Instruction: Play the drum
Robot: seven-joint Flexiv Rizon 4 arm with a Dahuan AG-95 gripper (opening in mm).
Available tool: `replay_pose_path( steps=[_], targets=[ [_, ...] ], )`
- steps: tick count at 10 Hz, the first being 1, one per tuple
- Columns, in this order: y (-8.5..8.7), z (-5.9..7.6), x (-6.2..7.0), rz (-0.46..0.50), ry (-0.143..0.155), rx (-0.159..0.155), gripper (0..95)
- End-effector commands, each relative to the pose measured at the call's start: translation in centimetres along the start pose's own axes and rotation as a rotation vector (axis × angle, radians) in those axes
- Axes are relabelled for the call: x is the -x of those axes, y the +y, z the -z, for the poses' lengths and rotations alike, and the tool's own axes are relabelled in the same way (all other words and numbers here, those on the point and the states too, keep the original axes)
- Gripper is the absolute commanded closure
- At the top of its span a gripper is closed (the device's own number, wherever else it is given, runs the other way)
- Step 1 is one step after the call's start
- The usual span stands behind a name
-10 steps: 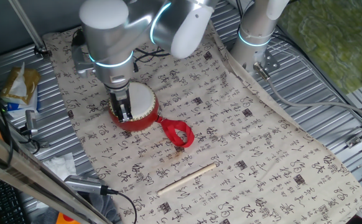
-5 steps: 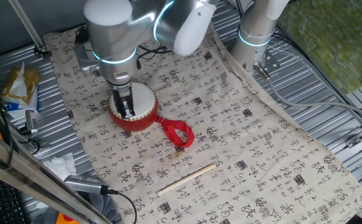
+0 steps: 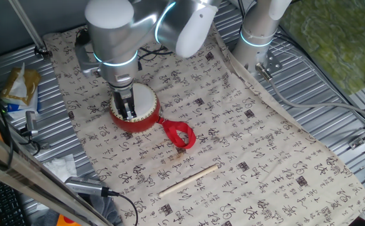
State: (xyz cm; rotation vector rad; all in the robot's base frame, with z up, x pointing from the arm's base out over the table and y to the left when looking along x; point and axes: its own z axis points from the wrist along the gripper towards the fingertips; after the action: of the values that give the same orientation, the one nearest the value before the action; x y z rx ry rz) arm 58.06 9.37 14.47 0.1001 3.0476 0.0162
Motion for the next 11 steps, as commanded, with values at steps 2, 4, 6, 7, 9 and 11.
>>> replay_pose_path(
  steps=[2, 4, 6, 7, 9, 11],
  targets=[
    [-0.01, -0.04, 0.0, 0.272, 0.002, -0.03, 95.0],
    [-0.01, -0.04, 0.0, 0.347, -0.008, -0.022, 95.0],
    [-0.01, -0.04, 0.0, 0.383, -0.011, -0.016, 95.0],
    [-0.01, -0.04, 0.0, 0.388, -0.007, -0.017, 95.0],
    [-0.01, -0.04, 0.0, 0.382, -0.009, -0.001, 95.0],
    [0.52, -0.55, -0.22, 0.359, -0.007, 0.055, 95.0]
  ],
)
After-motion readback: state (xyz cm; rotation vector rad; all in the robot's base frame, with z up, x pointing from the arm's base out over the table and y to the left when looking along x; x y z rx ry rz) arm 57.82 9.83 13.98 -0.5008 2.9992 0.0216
